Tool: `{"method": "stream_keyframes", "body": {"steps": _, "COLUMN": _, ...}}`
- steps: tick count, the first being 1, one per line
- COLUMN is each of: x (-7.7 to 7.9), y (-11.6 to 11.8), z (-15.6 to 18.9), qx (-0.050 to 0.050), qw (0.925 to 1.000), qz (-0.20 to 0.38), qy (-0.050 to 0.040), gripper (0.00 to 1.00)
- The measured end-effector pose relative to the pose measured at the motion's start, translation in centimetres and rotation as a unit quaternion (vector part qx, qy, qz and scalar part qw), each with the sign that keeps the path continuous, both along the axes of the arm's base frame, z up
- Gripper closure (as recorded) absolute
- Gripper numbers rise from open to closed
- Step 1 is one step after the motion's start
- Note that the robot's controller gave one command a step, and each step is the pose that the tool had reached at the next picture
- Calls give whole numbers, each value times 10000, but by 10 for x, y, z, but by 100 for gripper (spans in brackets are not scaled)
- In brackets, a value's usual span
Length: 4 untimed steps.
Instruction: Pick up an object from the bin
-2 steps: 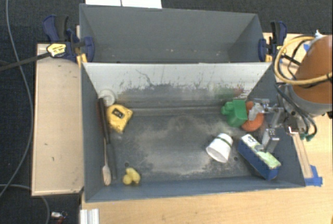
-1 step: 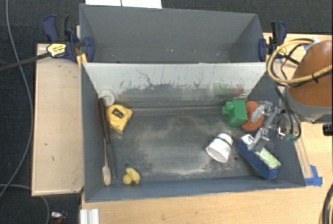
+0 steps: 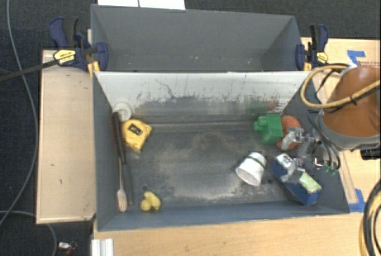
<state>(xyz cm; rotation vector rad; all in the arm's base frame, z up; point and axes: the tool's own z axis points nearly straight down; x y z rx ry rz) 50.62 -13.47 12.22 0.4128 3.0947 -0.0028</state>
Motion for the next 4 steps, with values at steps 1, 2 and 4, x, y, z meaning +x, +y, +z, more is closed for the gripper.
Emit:
{"method": "stream_keyframes", "body": {"steps": 1, "x": -18, "y": -9, "z": -51, "qx": 3, "qw": 10000, "qz": 3, "qy": -67, "gripper": 100}}
{"method": "stream_keyframes", "body": {"steps": 2, "x": -18, "y": -9, "z": -51, "qx": 3, "qw": 10000, "qz": 11, "qy": -67, "gripper": 100}}
{"method": "stream_keyframes", "body": {"steps": 4, "x": 7, "y": 11, "z": 111, "qx": -23, "qw": 9913, "qz": 1317, "qy": -34, "gripper": 100}}
